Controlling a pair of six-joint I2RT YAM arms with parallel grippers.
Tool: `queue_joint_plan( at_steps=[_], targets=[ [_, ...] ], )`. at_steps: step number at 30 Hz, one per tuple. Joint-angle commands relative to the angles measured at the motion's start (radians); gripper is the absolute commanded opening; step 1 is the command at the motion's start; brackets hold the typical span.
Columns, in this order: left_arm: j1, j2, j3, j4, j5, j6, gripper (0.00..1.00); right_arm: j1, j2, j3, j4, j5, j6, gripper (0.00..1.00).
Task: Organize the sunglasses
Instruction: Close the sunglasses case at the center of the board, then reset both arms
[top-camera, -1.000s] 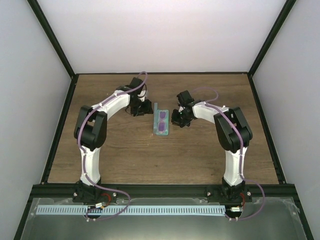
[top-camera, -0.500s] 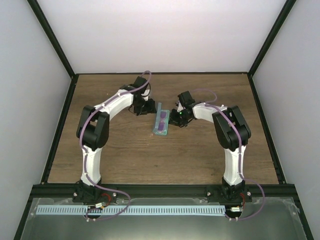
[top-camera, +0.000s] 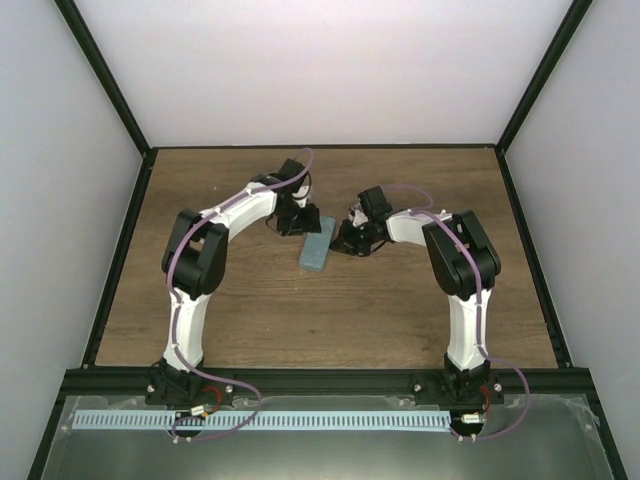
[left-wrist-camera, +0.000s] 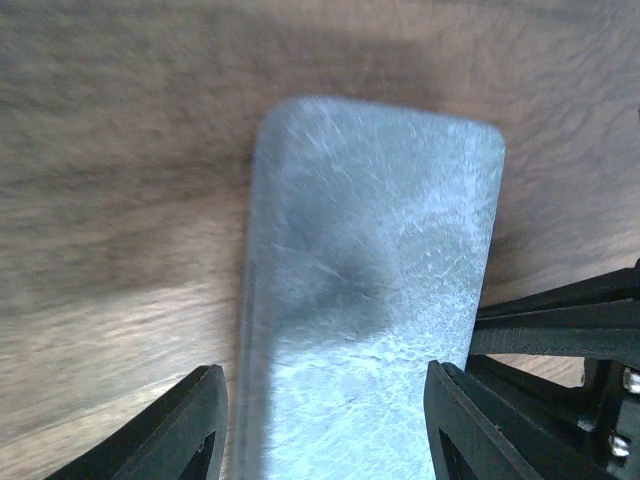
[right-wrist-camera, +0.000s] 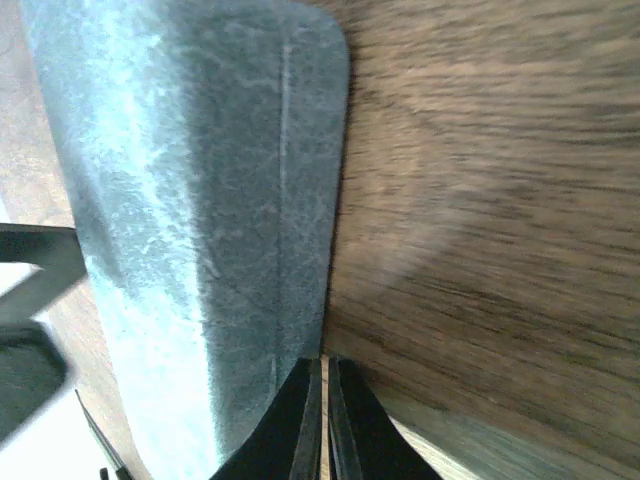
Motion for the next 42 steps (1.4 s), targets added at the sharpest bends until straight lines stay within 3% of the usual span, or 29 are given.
queue_joint_plan(
  at_steps=[1,12,19,25,29,33,34,35,37,39,42],
  targets=[
    [-0.029,0.041,0.002,-0.027,0.033,0.001,0.56,0.012,0.015,-0.009,0.060,-0.057,0.021,0.05],
    [-0.024,-0.015,0.033,-0.003,-0.011,0.009,0.56,0.006,-0.086,-0.029,-0.033,0.043,-0.031,0.06],
    [0.022,-0.130,0.016,0.079,-0.064,-0.012,0.56,0.007,-0.178,0.032,-0.165,0.163,-0.077,0.20],
    [0.085,-0.161,-0.086,0.103,-0.077,-0.004,0.56,0.007,-0.193,0.113,-0.256,0.256,-0.097,0.25],
    [0.122,-0.226,-0.208,0.163,-0.081,-0.010,0.56,0.009,-0.213,0.155,-0.267,0.291,-0.155,0.48],
    [0.136,-0.298,-0.273,0.187,-0.105,0.014,0.57,0.009,-0.249,0.208,-0.292,0.306,-0.216,0.93],
    [0.137,-0.320,-0.294,0.202,-0.132,0.017,0.58,0.009,-0.265,0.211,-0.288,0.311,-0.225,0.98],
    [0.137,-0.343,-0.318,0.218,-0.163,0.019,0.60,0.009,-0.282,0.209,-0.285,0.322,-0.228,1.00],
    [0.138,-0.370,-0.359,0.235,-0.221,0.026,0.79,0.007,-0.302,0.208,-0.288,0.344,-0.229,1.00],
    [0.140,-0.376,-0.367,0.223,-0.242,0.044,0.91,0.007,-0.299,0.225,-0.317,0.360,-0.218,1.00],
    [0.139,-0.396,-0.388,0.233,-0.234,0.053,0.94,0.008,-0.301,0.225,-0.333,0.356,-0.206,1.00]
  ],
)
